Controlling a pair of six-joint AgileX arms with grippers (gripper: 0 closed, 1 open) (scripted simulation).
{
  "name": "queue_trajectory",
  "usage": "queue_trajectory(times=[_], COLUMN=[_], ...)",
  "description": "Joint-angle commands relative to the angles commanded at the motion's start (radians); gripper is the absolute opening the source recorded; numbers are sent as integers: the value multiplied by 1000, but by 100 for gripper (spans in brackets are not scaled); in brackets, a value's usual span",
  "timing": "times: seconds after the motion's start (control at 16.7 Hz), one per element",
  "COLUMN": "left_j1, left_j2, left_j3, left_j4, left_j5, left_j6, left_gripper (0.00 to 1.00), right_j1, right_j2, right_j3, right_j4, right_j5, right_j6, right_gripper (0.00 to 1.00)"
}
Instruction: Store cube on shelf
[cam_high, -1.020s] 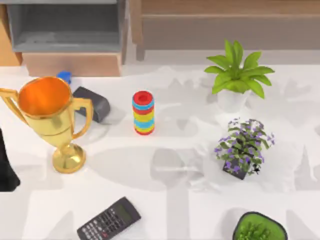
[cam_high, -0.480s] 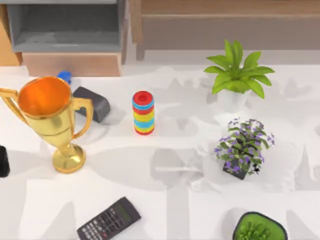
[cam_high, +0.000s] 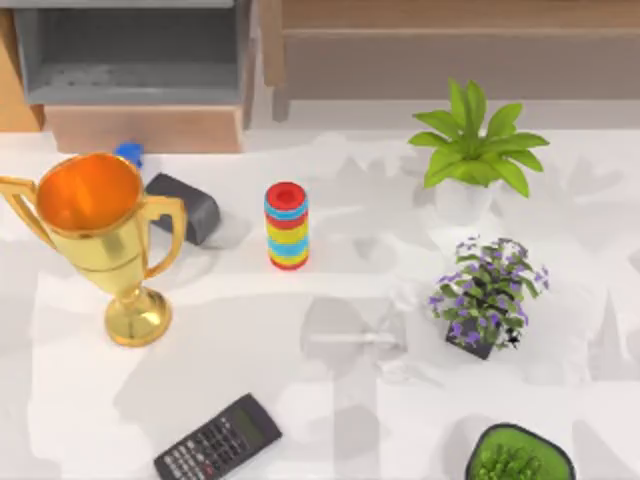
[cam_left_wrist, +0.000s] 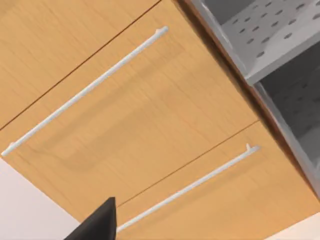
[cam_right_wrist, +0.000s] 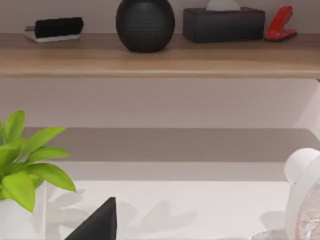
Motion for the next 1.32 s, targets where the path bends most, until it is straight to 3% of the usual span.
queue_trajectory(times=[0.48,0.78,1.02,1.32], left_j1=[127,164,172,172], left_j2=[739,1096,1260,1292], left_j3=[378,568,657,675], left_j4=[397,592,683,700], left_j5=[150,222,255,262], left_j6=[518,760,868,889], left_gripper=[100,100,100,100], right_j1=[0,0,0,0], right_j2=[0,0,0,0], right_j3=[0,0,0,0], right_j4=[0,0,0,0], right_j5=[0,0,0,0], right_j6=[0,0,0,0], right_gripper=[100,100,100,100])
